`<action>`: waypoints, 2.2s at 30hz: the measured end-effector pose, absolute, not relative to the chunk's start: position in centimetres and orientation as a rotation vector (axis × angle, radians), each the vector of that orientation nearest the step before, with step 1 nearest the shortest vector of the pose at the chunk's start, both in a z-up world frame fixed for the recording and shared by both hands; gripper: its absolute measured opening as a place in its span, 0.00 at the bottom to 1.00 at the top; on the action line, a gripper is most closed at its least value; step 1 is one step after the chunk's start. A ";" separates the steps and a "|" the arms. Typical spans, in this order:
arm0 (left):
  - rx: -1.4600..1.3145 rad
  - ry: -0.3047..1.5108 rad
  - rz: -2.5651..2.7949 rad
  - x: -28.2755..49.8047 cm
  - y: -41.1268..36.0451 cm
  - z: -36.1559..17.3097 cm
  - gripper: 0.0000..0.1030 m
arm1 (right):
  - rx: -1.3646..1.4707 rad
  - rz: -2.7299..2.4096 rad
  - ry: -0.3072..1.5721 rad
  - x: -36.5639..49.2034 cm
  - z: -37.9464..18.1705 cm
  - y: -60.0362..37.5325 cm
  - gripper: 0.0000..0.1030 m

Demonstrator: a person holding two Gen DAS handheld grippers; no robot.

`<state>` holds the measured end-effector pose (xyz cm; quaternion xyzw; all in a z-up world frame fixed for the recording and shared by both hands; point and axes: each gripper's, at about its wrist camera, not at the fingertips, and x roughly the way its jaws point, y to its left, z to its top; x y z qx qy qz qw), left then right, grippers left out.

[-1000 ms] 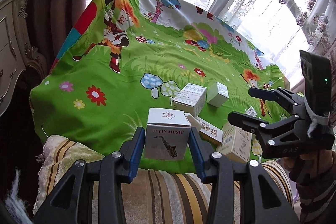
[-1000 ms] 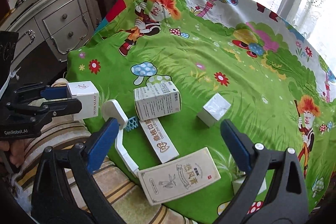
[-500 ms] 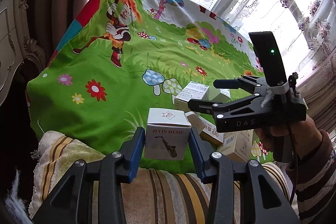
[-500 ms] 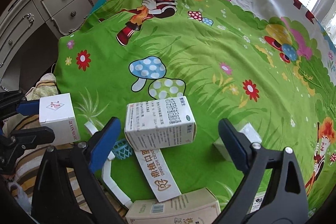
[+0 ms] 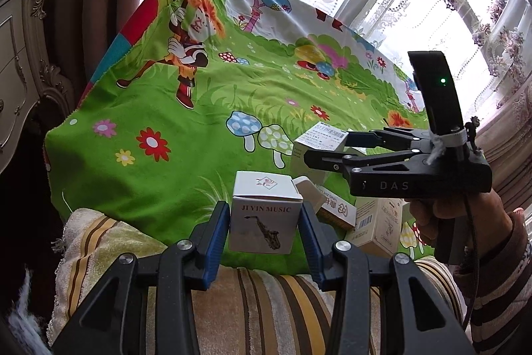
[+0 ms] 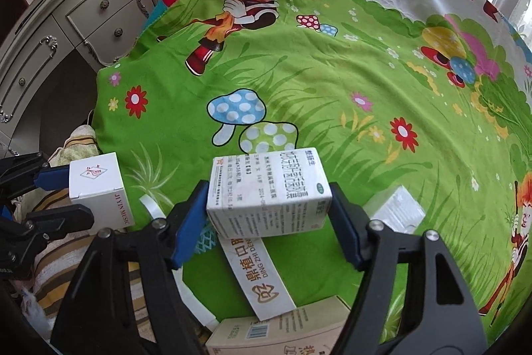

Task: Organize rigid objects
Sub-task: 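Carry the JIYIN box and medicine box into the purple box and release both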

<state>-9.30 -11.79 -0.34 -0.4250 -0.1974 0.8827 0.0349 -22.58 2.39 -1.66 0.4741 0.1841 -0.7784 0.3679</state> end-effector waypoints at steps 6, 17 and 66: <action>-1.283 -0.555 2.745 -9.0 -11.2 0.6 0.42 | 1.177 -2.133 0.343 -20.2 0.9 5.9 0.70; -1.243 -0.487 2.705 -8.2 -7.5 2.1 0.42 | 1.153 -2.339 0.198 -14.7 3.4 12.9 0.70; -1.119 0.126 2.078 -3.5 24.7 4.9 0.42 | 1.333 -3.010 -0.338 5.0 4.7 48.1 0.71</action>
